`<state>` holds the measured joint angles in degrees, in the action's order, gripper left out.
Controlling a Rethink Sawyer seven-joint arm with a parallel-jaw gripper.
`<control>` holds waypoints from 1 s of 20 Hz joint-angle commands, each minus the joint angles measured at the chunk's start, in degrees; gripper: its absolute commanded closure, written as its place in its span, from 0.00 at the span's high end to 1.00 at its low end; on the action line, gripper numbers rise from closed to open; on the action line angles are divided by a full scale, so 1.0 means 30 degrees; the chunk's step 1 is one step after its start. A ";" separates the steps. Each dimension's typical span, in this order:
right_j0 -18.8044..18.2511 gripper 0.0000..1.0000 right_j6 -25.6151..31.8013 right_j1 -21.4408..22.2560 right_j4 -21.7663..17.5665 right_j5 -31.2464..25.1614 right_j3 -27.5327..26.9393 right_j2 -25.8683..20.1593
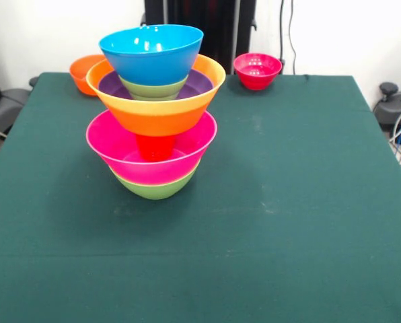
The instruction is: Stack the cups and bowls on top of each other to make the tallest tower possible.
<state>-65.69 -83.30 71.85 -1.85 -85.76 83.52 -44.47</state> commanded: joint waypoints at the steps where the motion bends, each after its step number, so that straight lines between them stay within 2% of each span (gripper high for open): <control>1: -0.0400 0.00 0.7750 0.0988 -0.0119 0.0706 0.3351 -0.1601; 9: -0.1496 0.00 0.8563 0.1001 0.0155 0.0963 0.3948 -0.2224; 13: -0.1444 0.00 0.8248 0.0812 -0.0021 0.0771 0.3615 -0.2528; 20: -0.2391 0.00 0.8824 0.0867 0.0026 0.1929 0.4541 -0.3070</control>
<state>-72.40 -77.20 76.33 -1.62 -84.84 87.86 -50.16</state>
